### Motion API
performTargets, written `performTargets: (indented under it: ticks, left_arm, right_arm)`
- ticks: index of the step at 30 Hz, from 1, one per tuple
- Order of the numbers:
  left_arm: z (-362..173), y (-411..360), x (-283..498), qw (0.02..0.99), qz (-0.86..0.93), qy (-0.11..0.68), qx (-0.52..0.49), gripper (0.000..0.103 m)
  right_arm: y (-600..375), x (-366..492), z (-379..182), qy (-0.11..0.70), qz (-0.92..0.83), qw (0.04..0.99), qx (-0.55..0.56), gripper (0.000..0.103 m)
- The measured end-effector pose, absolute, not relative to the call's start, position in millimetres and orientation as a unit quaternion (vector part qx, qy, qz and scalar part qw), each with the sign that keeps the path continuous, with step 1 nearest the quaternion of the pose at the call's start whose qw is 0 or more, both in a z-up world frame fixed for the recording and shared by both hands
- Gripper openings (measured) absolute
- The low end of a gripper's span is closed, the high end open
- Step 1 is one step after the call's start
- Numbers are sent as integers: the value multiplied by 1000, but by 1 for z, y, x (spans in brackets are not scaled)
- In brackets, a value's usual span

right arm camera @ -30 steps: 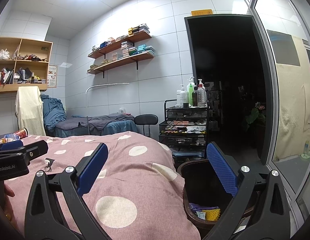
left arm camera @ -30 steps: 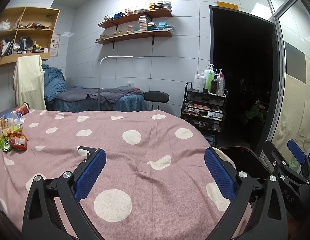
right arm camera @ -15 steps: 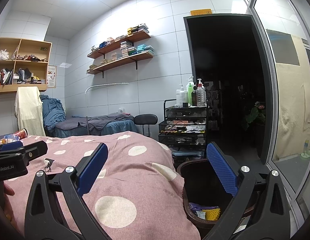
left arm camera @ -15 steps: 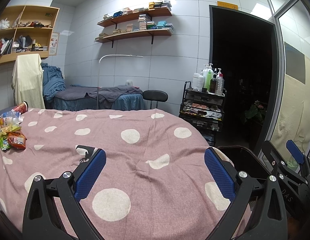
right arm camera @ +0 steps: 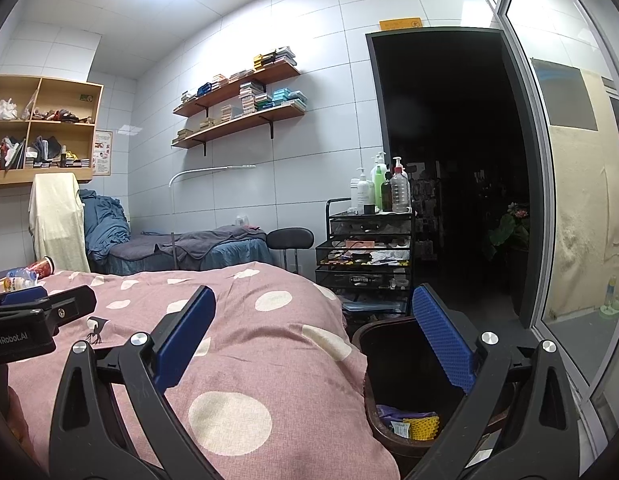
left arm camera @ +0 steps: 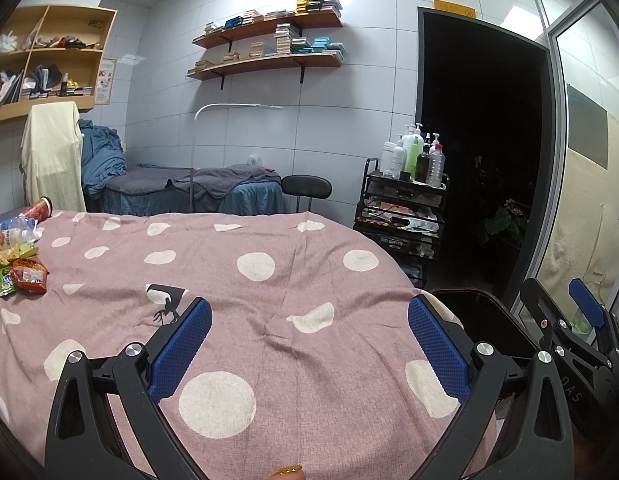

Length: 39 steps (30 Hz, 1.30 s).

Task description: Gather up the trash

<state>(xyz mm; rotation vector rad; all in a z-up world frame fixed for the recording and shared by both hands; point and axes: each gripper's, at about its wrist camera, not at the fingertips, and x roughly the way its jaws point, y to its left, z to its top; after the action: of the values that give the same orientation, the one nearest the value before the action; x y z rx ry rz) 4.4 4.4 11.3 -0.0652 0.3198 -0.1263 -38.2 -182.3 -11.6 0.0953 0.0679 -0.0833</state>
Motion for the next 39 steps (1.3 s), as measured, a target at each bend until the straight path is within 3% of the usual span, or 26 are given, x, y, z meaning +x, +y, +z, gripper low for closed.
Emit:
performTargets:
  ticks: [39]
  left_arm:
    - [12,11,7,980,-65,182,-53,98]
  right_arm:
    - [-182,-37,-9,40,-43,997,53,97]
